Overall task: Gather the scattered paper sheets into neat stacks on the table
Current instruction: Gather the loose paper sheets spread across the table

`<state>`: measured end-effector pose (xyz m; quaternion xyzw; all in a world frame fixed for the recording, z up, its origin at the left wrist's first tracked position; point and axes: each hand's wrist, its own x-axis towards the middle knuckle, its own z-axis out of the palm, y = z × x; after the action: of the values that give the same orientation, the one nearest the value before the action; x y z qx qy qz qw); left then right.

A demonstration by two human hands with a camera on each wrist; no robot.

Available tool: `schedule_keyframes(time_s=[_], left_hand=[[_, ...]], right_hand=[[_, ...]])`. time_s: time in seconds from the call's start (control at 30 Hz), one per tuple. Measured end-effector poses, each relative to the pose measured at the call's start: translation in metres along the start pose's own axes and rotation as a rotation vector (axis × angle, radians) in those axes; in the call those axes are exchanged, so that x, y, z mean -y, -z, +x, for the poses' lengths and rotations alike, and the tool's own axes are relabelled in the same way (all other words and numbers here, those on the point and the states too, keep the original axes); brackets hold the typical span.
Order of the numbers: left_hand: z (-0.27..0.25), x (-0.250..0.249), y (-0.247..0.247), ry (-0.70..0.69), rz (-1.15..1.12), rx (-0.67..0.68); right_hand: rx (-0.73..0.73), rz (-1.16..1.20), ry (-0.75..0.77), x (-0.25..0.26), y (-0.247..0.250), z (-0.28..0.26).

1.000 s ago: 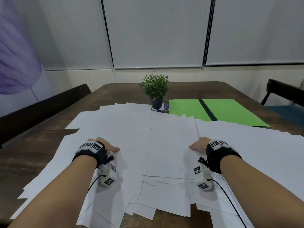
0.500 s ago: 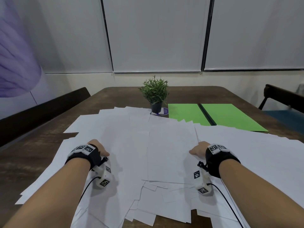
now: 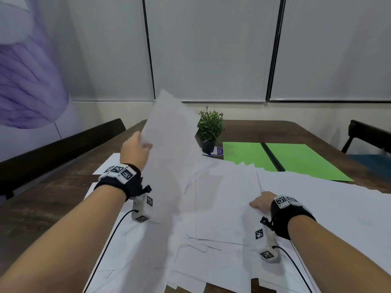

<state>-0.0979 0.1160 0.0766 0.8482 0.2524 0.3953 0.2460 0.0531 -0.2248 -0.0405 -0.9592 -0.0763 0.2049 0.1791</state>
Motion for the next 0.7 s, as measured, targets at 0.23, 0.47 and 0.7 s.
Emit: schedule_keyframes(time_s=[0.23,0.47,0.7], left_hand=[[0.015,-0.064,0.001,-0.174,-0.195,-0.156],[0.014,-0.09,-0.02,-0.025,-0.421,-0.088],[-0.027,-0.046,-0.08,0.288,-0.339,0.18]], right_hand=[[-0.034,0.322,-0.101,-0.001,0.005,-0.001],[0.009,0.753,-0.065,-0.045,-0.013,0.08],[0.069,0.938,-0.144,-0.022,0.007,0.005]])
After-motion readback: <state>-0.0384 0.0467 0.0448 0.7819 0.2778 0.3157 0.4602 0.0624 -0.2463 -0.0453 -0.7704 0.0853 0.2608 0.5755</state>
